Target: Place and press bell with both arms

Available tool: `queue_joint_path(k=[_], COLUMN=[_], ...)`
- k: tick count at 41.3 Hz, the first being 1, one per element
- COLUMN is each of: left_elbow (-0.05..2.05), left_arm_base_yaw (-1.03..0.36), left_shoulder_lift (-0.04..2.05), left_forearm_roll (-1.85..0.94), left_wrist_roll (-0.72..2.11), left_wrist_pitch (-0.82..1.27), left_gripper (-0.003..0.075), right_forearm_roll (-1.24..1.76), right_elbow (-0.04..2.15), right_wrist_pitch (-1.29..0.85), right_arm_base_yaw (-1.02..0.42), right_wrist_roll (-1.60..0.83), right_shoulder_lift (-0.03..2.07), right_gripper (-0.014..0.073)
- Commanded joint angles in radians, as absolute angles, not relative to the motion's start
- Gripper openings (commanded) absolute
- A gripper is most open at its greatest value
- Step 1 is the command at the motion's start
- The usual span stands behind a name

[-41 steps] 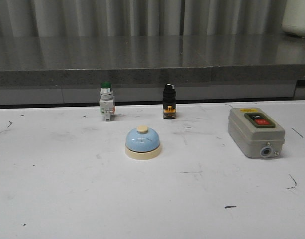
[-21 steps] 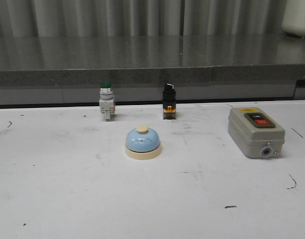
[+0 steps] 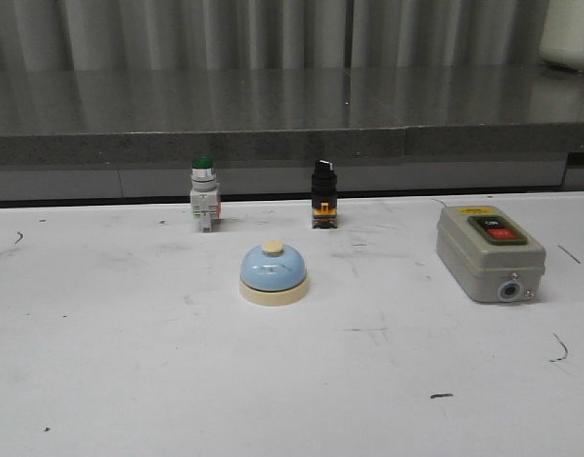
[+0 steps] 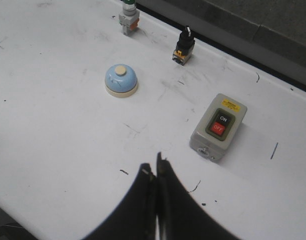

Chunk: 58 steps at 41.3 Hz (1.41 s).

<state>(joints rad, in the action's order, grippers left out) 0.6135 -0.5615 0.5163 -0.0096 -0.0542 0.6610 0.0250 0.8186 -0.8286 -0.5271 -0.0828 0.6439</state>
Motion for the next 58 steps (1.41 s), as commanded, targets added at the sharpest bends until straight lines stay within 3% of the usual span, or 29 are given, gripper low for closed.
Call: queue_joint_path(k=[1, 13, 21, 58], left_elbow=[0.567, 0.159, 0.011, -0.028], left_arm_base_yaw=[-0.508, -0.215, -0.107, -0.002], left_shoulder_lift=[0.457, 0.166, 0.032, -0.023], left_forearm_roll=[0.0, 0.0, -0.025, -0.025], left_wrist_roll=[-0.054, -0.054, -0.054, -0.054], left_wrist_pitch=[0.519, 0.087, -0.013, -0.046], left_gripper=[-0.002, -0.002, -0.002, -0.002], right_forearm_roll=[0.02, 0.02, 0.02, 0.02], right_elbow=[0.843, 0.843, 0.843, 0.843], right_wrist_pitch=[-0.768, -0.768, -0.768, -0.768], right_arm_base_yaw=[-0.52, -0.52, -0.52, -0.52], right_wrist_roll=[-0.081, -0.081, -0.081, -0.081], right_shoulder_lift=[0.643, 0.643, 0.643, 0.643], right_gripper=[-0.0068, -0.0068, -0.0068, -0.0068])
